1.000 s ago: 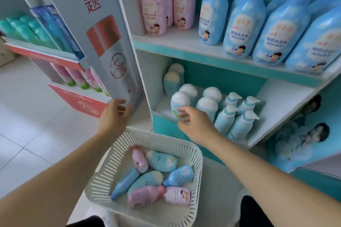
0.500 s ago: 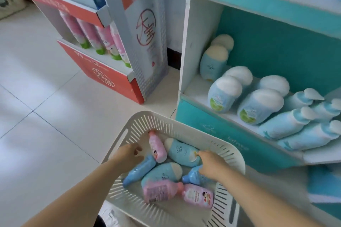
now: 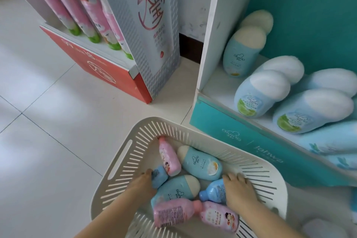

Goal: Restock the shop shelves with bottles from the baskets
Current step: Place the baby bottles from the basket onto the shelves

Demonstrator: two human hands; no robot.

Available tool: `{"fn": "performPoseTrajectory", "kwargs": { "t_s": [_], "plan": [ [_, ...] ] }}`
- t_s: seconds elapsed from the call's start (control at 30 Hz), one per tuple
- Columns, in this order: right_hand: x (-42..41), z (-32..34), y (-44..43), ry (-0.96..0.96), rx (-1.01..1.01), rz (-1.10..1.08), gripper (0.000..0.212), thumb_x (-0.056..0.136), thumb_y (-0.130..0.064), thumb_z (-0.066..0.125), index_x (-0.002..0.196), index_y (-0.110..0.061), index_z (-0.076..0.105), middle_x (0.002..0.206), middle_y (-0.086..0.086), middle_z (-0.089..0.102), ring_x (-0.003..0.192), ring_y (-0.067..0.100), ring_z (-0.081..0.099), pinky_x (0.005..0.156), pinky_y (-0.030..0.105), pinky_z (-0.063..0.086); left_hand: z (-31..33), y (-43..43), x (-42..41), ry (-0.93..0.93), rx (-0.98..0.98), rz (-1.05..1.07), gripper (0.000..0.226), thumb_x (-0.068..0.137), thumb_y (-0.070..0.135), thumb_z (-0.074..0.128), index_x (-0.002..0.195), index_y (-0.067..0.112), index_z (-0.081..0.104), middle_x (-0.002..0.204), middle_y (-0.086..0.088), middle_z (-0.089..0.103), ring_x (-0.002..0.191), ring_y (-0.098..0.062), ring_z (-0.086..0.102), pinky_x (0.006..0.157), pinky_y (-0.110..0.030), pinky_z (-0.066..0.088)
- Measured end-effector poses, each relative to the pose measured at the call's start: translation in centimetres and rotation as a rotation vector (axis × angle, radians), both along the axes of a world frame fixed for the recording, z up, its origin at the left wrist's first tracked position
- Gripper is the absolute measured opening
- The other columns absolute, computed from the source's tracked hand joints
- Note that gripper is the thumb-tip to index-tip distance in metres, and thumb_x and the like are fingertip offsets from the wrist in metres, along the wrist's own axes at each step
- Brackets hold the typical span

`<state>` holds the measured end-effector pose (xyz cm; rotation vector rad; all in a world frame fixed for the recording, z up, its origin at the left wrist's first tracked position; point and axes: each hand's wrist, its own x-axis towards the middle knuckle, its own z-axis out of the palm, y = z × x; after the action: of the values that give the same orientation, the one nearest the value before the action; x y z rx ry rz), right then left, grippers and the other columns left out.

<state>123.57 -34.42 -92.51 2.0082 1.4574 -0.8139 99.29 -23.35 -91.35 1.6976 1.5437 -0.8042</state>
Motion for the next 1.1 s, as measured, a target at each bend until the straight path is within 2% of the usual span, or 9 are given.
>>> {"fn": "performPoseTrajectory", "kwargs": {
  "t_s": [0.17, 0.3, 0.43, 0.57, 0.73, 0.8, 0.93, 1.03, 1.1],
  "plan": [
    [0.0, -0.5, 0.6, -0.034, -0.03, 0.069, 0.056, 0.086, -0.011, 0.056, 0.137, -0.019, 0.036, 0.135, 0.004, 0.035, 0.127, 0.027, 0.034, 0.105, 0.039, 0.032, -1.4, 0.2, 0.0, -0.012, 0.03, 0.008, 0.053, 0.085, 0.026, 0.051, 0.134, 0.022, 0.033, 0.126, -0.006, 0.049, 0.112, -0.023, 0.05, 0.094, -0.035, 0.046],
    [-0.2, -0.5, 1.0, -0.044, -0.006, 0.074, 0.041, 0.092, -0.008, 0.045, 0.131, -0.017, 0.04, 0.132, 0.005, 0.035, 0.124, 0.025, 0.038, 0.1, 0.036, 0.039, -2.3, 0.0, 0.1, -0.054, 0.002, 0.035, 0.068, 0.081, 0.032, 0.057, 0.14, 0.023, 0.024, 0.134, -0.005, 0.045, 0.121, -0.025, 0.045, 0.098, -0.034, 0.041],
    [-0.2, -0.6, 1.4, -0.033, -0.02, 0.115, 0.034, 0.093, -0.005, 0.04, 0.126, -0.015, 0.039, 0.131, 0.004, 0.046, 0.122, 0.023, 0.048, 0.098, 0.036, 0.04, -2.9, -0.4, 0.0, -0.032, 0.038, 0.033, 0.073, 0.081, 0.033, 0.057, 0.143, 0.023, 0.02, 0.14, -0.003, 0.039, 0.126, -0.025, 0.042, 0.104, -0.039, 0.038],
    [0.6, -0.1, 1.8, -0.004, -0.102, 0.146, 0.044, 0.088, -0.011, 0.053, 0.129, -0.016, 0.037, 0.131, 0.004, 0.051, 0.122, 0.023, 0.048, 0.095, 0.034, 0.042, -2.6, 0.7, -0.1, -0.04, 0.018, -0.096, 0.065, 0.082, 0.036, 0.058, 0.137, 0.018, 0.028, 0.132, -0.006, 0.046, 0.118, -0.024, 0.049, 0.097, -0.035, 0.041],
    [0.7, 1.1, 2.5, 0.017, -0.222, 0.203, 0.054, 0.078, -0.031, 0.066, 0.127, -0.023, 0.043, 0.124, 0.001, 0.056, 0.117, 0.023, 0.053, 0.093, 0.033, 0.044, -1.4, 0.8, -0.2, -0.003, -0.008, -0.196, 0.053, 0.084, 0.038, 0.051, 0.129, 0.012, 0.037, 0.121, -0.011, 0.054, 0.108, -0.027, 0.054, 0.083, -0.032, 0.041],
    [1.0, 2.0, 3.0, 0.013, -0.263, 0.203, 0.055, 0.077, -0.035, 0.068, 0.125, -0.024, 0.044, 0.122, 0.0, 0.058, 0.114, 0.023, 0.056, 0.091, 0.033, 0.044, -0.6, 0.8, 0.0, 0.022, -0.026, -0.214, 0.055, 0.087, 0.042, 0.046, 0.132, 0.011, 0.036, 0.124, -0.012, 0.054, 0.11, -0.028, 0.054, 0.087, -0.033, 0.042],
    [1.8, 4.5, 4.0, 0.118, -0.215, 0.082, 0.056, 0.076, -0.042, 0.07, 0.123, -0.024, 0.046, 0.122, -0.001, 0.059, 0.111, 0.022, 0.057, 0.088, 0.031, 0.044, 2.3, 1.5, 1.1, -0.008, -0.046, -0.182, 0.059, 0.088, 0.05, 0.046, 0.135, 0.016, 0.036, 0.129, -0.008, 0.053, 0.114, -0.026, 0.053, 0.095, -0.035, 0.042],
    [2.3, 6.6, 4.6, 0.246, -0.091, -0.056, 0.053, 0.074, -0.044, 0.07, 0.117, -0.025, 0.047, 0.116, 0.002, 0.06, 0.101, 0.022, 0.058, 0.076, 0.029, 0.042, 6.0, 2.5, 2.2, -0.076, 0.009, -0.175, 0.06, 0.087, 0.05, 0.049, 0.136, 0.018, 0.035, 0.13, -0.008, 0.053, 0.114, -0.026, 0.053, 0.096, -0.034, 0.04],
    [2.5, 8.4, 5.0, 0.361, -0.02, -0.159, 0.053, 0.071, -0.046, 0.072, 0.111, -0.022, 0.048, 0.111, 0.002, 0.059, 0.098, 0.022, 0.058, 0.079, 0.031, 0.045, 8.9, 3.2, 2.9, -0.14, 0.084, -0.161, 0.062, 0.086, 0.047, 0.051, 0.139, 0.019, 0.033, 0.129, -0.008, 0.053, 0.114, -0.026, 0.053, 0.096, -0.033, 0.04]
  ]
}}
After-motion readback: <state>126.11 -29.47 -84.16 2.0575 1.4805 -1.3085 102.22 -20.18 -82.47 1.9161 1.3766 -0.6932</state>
